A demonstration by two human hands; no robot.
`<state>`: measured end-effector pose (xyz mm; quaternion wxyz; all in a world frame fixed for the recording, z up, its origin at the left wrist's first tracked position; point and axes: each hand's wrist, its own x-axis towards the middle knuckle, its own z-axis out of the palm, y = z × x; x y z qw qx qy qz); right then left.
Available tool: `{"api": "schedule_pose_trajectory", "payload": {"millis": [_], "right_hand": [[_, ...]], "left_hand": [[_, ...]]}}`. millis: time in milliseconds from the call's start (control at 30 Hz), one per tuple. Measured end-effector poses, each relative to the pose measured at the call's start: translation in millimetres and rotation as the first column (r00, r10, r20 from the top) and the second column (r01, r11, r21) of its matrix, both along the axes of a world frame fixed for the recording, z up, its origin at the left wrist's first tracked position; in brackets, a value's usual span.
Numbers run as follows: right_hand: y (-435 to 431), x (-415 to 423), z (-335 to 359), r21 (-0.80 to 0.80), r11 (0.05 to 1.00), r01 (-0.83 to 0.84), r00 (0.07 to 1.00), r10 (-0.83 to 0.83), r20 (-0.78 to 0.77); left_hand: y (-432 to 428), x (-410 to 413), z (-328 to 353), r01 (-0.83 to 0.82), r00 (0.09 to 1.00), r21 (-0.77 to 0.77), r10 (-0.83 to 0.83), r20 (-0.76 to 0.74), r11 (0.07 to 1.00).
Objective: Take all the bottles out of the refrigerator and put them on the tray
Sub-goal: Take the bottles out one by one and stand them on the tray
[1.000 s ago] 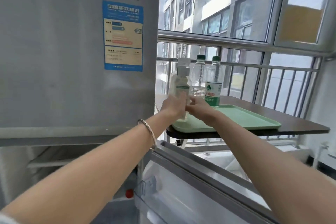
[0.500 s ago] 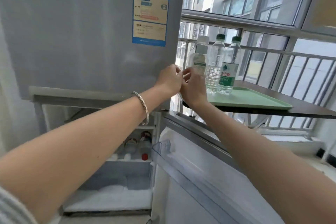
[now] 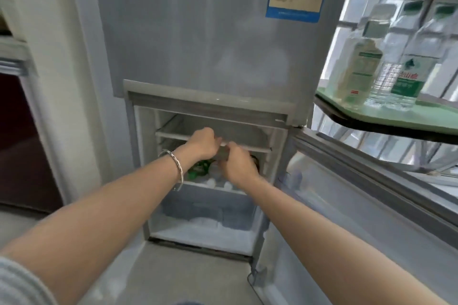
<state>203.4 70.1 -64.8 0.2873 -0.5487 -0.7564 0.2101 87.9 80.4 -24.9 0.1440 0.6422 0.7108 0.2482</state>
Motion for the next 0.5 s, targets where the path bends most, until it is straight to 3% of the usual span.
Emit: {"api": "schedule_pose_trajectory", "payload": {"millis": [233,500], "right_hand": [[50,-47,-88,-0.241,0.969,-0.06,0.972,0.112,0.208],[116,-98,-140,-0.245,0.97,-0.002,0.94,0.085,0.331]], "left_hand": [[53,-69,-94,-0.175,0.985,-0.189,0.169,-0.046,0.966],[125,-120,-185,-0.359,0.925,-0.392,0.38,-0.024,0.847]]}}
